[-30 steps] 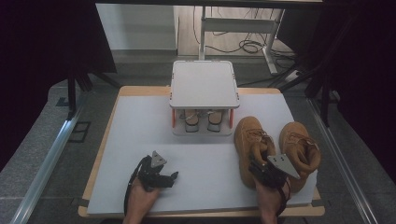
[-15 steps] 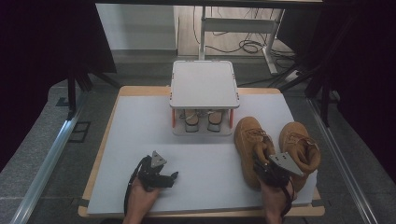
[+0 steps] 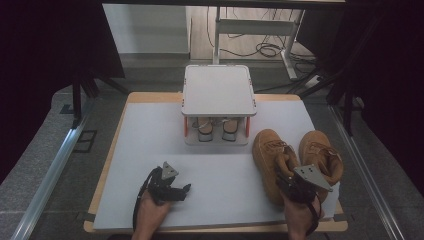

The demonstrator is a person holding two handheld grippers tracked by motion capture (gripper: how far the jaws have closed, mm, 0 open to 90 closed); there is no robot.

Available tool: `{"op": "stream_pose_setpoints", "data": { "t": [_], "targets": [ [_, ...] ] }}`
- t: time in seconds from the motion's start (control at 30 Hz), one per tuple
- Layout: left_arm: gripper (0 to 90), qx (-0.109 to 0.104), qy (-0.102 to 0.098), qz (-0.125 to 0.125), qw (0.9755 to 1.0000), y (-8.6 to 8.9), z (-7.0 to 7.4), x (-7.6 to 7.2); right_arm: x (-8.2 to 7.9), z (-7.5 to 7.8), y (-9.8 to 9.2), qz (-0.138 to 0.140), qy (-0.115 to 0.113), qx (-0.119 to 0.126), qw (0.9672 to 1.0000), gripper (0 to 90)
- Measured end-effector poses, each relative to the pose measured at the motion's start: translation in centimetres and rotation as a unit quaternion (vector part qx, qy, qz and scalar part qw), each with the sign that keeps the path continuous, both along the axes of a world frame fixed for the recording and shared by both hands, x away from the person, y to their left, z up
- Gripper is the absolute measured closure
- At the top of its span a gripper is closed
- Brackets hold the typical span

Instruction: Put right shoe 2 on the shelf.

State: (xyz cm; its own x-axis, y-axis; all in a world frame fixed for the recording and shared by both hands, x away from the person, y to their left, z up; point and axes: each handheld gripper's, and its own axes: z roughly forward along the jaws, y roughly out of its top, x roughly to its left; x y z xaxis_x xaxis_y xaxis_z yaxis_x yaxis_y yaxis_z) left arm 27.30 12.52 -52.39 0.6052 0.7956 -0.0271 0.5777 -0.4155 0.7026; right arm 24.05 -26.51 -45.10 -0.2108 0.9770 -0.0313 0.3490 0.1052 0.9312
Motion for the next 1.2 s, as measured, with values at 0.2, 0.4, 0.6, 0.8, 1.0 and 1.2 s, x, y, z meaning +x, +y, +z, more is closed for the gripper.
{"op": "stream_pose_setpoints", "data": {
  "t": [0.2, 0.4, 0.6, 0.8, 1.0, 1.2],
  "targets": [
    [16.2, 0.000, 0.000, 0.000, 1.0000, 0.0, 0.0, 0.0, -0.6, 0.7, -0.3, -0.005, -0.012, 0.006, 0.9999, 49.0],
    [16.2, 0.000, 0.000, 0.000, 1.0000, 0.0, 0.0, 0.0, -1.0, 1.8, -0.7, -0.005, -0.022, 0.013, 0.9997, 49.0],
    [16.2, 0.000, 0.000, 0.000, 1.0000, 0.0, 0.0, 0.0, -1.4, 2.9, -0.8, -0.005, -0.041, 0.016, 0.9990, 49.0],
    [16.2, 0.000, 0.000, 0.000, 1.0000, 0.0, 0.0, 0.0, -1.6, 4.1, -0.9, -0.011, -0.064, 0.015, 0.9978, 49.0],
    [16.2, 0.000, 0.000, 0.000, 1.0000, 0.0, 0.0, 0.0, -1.4, 5.3, -1.1, -0.012, -0.076, 0.018, 0.9969, 49.1],
    [16.2, -0.001, -0.001, 0.001, 1.0000, 0.0, 0.0, 0.0, -1.1, 6.5, -1.0, -0.008, -0.088, 0.021, 0.9959, 50.4]
  ]
}}
